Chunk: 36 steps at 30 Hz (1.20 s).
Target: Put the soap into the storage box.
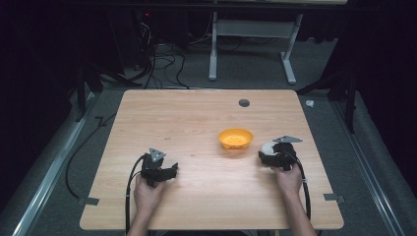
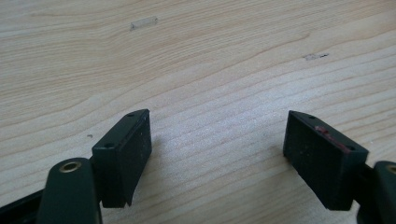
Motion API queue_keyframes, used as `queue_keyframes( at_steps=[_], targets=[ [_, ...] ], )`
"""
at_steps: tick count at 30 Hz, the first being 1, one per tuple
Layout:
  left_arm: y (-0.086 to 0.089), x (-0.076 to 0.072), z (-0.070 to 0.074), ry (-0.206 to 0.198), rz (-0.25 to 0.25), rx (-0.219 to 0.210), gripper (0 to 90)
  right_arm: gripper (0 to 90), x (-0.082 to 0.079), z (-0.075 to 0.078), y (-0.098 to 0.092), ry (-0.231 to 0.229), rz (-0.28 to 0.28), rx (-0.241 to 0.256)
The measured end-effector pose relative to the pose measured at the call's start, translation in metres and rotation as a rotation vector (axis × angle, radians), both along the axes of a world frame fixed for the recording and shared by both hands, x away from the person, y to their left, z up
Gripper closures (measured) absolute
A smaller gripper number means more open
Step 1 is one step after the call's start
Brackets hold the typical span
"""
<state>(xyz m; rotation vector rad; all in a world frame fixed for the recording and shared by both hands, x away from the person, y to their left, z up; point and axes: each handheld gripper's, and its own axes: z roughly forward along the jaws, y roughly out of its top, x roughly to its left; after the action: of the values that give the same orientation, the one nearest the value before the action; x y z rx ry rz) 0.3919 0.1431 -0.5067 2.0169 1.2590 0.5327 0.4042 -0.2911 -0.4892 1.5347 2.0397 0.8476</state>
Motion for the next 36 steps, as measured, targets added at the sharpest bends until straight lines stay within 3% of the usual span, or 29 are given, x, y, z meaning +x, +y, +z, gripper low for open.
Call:
queue_keyframes(
  at_steps=[36],
  targets=[
    [0.0, 0.0, 0.0, 0.001, 0.0, 0.002, 24.0, 25.0, -0.011, 0.026, 0.003, -0.048, 0.045, 0.057]
  ],
)
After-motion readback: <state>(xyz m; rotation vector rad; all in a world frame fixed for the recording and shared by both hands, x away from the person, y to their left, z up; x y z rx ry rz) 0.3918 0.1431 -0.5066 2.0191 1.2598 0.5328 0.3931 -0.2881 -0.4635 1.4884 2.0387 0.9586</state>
